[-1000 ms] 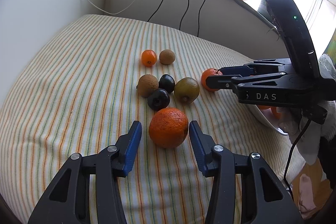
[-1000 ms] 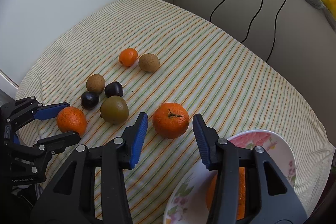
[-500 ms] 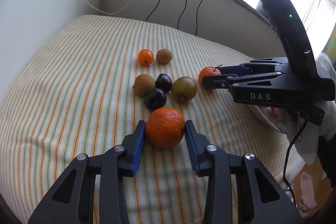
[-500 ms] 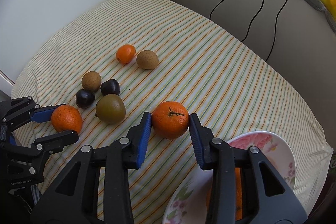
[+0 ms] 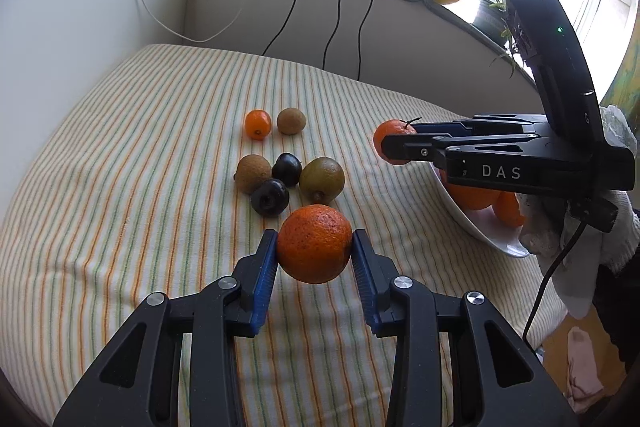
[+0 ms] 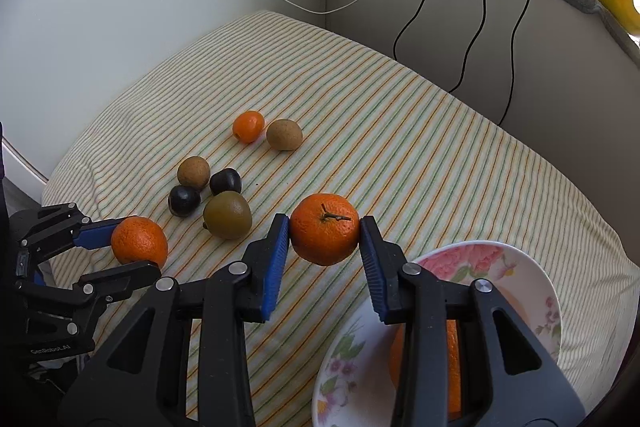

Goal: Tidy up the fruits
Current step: 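Close the right gripper on the small tangerine while the left gripper closes on a small orange, then carry the tangerine and orange over the plate with both grippers and open them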

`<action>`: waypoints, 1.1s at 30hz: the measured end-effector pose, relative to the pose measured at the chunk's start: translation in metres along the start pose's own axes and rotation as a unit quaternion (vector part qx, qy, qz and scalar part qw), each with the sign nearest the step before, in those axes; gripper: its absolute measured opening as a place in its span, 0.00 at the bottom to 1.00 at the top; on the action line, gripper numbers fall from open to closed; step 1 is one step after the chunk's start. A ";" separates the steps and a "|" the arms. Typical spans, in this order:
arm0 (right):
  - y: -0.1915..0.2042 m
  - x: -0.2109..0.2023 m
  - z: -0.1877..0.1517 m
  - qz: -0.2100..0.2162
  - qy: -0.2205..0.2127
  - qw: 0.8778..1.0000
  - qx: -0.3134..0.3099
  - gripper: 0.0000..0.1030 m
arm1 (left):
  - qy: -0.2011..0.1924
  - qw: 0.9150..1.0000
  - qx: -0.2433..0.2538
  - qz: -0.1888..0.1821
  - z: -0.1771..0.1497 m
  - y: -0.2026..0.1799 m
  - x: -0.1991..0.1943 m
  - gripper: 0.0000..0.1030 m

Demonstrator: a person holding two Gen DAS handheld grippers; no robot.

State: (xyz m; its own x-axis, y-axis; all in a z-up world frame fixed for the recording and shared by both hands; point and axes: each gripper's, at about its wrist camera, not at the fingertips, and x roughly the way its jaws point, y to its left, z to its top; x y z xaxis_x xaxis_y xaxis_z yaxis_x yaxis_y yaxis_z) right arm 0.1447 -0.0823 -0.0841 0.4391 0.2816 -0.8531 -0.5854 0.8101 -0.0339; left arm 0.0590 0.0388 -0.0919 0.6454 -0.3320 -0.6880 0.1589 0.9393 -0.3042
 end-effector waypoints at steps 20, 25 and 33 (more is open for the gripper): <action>-0.051 -0.080 -0.029 -0.018 -0.059 0.997 0.048 0.36 | 0.001 0.994 0.072 -0.087 0.016 -0.092 0.010 0.34; -0.068 -0.088 -0.038 -0.029 -0.062 0.996 0.062 0.36 | 0.008 0.991 0.085 -0.103 0.019 -0.114 0.020 0.34; -0.097 -0.090 -0.051 -0.047 -0.056 0.993 0.087 0.36 | 0.024 0.988 0.101 -0.118 0.023 -0.141 0.040 0.34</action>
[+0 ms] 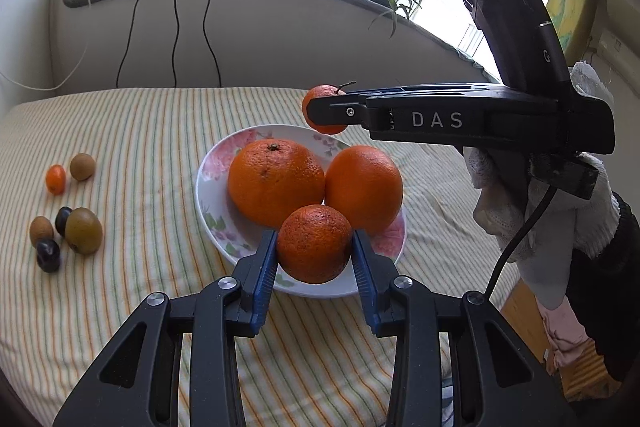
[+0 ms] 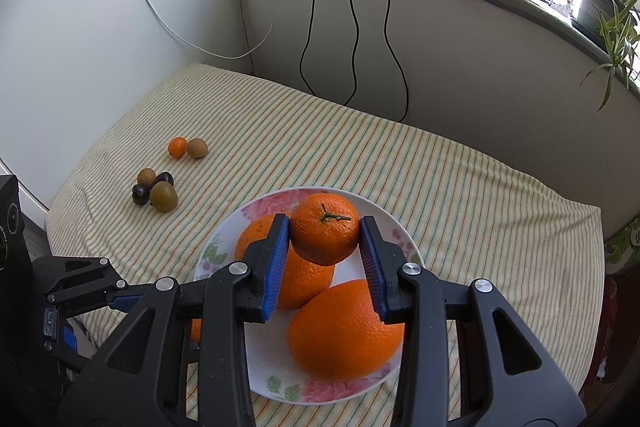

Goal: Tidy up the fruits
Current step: 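Carry the tangerine and orange over the plate with both grippers and open them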

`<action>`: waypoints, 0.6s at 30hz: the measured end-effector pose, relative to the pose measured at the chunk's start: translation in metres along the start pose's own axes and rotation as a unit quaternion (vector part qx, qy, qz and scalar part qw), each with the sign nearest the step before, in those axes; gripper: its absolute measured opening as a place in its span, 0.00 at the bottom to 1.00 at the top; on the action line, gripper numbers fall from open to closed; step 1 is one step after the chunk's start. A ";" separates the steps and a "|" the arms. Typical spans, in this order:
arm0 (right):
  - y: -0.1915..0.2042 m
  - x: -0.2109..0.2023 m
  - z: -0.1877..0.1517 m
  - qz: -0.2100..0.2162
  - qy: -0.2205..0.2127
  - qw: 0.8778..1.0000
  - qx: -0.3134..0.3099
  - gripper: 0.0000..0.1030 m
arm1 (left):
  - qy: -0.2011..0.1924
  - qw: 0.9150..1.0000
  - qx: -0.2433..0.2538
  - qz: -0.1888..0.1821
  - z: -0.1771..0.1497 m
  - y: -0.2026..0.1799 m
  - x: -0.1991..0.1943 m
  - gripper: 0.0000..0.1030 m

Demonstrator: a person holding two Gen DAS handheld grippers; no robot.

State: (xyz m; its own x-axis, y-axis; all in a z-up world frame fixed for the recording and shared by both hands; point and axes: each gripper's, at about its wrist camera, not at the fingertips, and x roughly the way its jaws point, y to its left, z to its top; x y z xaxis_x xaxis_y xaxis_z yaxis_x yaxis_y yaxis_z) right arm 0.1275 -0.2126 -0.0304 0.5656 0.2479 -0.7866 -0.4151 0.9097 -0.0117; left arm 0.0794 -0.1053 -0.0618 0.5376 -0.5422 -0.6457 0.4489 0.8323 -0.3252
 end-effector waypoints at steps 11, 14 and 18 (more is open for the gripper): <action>-0.038 0.016 -0.010 0.000 0.017 0.999 0.044 0.36 | 0.018 1.000 0.020 0.011 0.005 -0.016 0.028 0.34; -0.044 0.021 -0.011 0.005 0.021 0.998 0.053 0.36 | 0.020 0.999 0.024 0.017 0.006 -0.018 0.032 0.34; -0.046 0.026 -0.012 0.011 0.024 0.998 0.057 0.36 | 0.022 0.999 0.030 0.023 0.005 -0.026 0.035 0.34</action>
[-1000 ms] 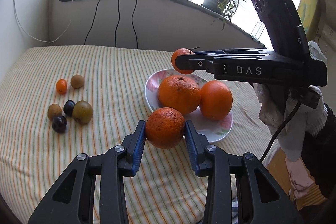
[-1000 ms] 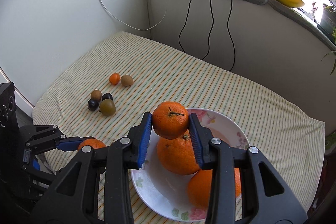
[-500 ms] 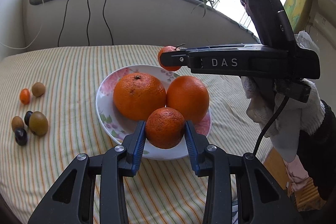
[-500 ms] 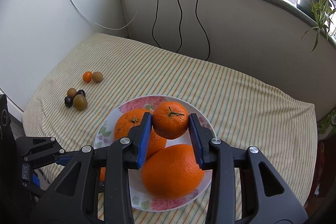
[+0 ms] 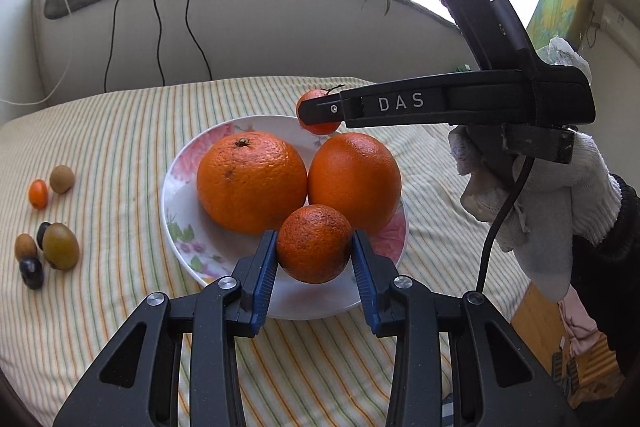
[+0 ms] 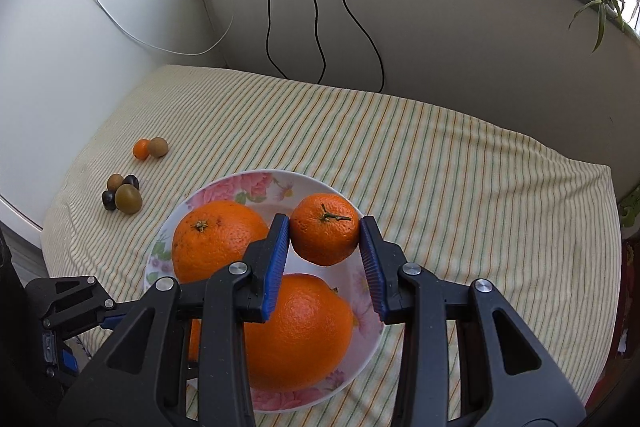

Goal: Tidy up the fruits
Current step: 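Carry the tangerine and orange over the plate with both grippers and open them, then move both grippers from the plate to the kiwis and plums on the cloth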

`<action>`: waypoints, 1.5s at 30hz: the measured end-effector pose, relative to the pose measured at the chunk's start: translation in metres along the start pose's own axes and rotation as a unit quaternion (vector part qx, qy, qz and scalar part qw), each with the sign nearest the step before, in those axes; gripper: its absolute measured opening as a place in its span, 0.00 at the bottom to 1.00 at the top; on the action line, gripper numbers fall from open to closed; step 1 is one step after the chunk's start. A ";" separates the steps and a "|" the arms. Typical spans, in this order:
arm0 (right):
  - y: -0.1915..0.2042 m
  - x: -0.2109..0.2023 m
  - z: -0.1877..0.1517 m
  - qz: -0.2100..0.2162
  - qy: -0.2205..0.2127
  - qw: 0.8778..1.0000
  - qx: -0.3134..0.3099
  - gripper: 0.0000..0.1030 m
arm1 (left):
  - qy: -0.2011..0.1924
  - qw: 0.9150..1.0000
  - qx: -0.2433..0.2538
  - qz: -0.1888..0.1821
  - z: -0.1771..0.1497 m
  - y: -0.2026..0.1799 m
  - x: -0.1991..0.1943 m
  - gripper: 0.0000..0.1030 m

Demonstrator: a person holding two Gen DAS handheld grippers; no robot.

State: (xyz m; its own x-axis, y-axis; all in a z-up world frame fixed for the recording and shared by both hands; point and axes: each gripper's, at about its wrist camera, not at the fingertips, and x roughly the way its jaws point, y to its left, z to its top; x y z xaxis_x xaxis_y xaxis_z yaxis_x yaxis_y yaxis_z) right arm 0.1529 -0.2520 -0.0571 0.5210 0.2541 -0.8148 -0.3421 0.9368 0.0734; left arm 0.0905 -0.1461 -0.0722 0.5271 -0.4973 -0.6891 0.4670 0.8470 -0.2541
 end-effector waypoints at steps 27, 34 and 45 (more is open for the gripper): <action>0.004 -0.012 0.002 -0.002 -0.026 1.000 0.009 0.69 | -0.029 1.000 -0.008 0.008 -0.005 0.008 -0.022 0.58; 0.018 -0.020 0.003 0.007 -0.037 0.999 -0.007 0.69 | -0.032 0.999 -0.024 0.017 -0.009 0.026 -0.030 0.58; 0.060 -0.019 0.013 0.036 -0.040 0.997 -0.048 0.69 | -0.046 0.993 -0.082 0.068 -0.026 0.084 -0.063 0.58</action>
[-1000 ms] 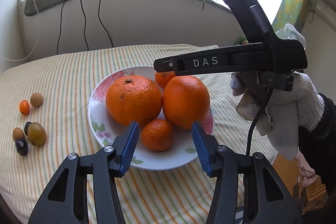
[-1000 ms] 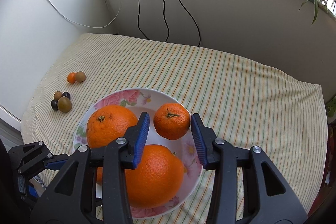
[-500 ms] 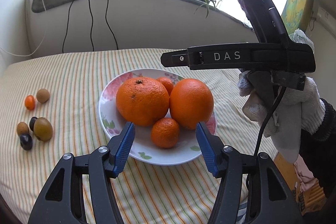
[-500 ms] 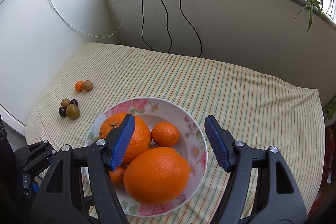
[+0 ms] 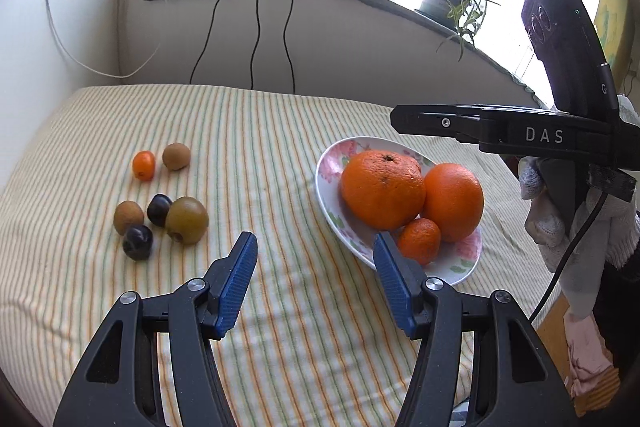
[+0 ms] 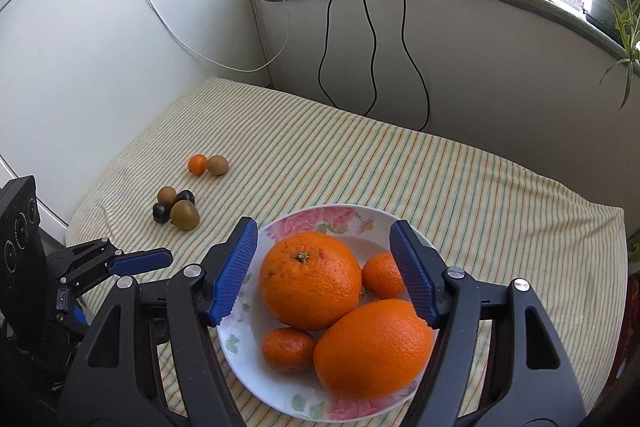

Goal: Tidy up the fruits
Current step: 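Move both grippers from the plate to the kiwis and plums on the cloth, then close the left gripper on a dark plum while the right gripper grasps a green kiwi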

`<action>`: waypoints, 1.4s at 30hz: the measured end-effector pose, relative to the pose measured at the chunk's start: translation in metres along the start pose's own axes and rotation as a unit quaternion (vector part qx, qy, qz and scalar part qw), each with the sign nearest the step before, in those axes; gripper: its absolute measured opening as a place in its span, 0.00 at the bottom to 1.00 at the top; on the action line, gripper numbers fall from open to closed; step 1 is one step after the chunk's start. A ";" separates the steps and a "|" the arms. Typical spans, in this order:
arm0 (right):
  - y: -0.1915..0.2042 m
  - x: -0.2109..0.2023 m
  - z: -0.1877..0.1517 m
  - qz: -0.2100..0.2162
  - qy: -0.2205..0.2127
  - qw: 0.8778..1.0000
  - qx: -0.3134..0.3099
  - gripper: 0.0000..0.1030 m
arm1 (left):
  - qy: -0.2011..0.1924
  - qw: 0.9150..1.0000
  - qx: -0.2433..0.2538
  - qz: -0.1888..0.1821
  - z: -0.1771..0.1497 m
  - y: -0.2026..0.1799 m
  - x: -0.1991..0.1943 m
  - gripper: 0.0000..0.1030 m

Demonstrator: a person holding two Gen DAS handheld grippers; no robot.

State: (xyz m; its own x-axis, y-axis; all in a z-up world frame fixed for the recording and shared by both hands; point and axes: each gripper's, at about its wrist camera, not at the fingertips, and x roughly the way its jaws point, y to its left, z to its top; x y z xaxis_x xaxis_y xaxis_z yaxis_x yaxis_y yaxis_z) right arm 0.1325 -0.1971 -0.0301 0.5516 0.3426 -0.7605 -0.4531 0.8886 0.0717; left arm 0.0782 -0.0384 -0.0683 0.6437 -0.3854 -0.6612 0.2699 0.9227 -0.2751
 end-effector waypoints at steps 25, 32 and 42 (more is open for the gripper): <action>0.094 0.075 0.026 0.099 0.085 0.991 -0.041 0.61 | 0.009 0.996 -0.059 0.065 -0.016 0.092 -0.008 0.46; 0.111 0.108 0.024 0.109 0.132 0.985 -0.031 0.50 | 0.022 0.996 -0.069 0.059 -0.016 0.102 0.002 0.41; 0.122 0.139 0.024 0.119 0.165 0.979 -0.014 0.47 | 0.025 0.996 -0.063 0.061 -0.012 0.103 0.009 0.39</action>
State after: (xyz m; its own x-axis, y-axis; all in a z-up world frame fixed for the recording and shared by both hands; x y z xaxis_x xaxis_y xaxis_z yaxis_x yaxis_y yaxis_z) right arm 0.1706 -0.0339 -0.1119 0.1734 0.4176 -0.8919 -0.5621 0.7857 0.2585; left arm 0.1029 0.0533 -0.1113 0.6283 -0.2737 -0.7282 0.0989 0.9566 -0.2742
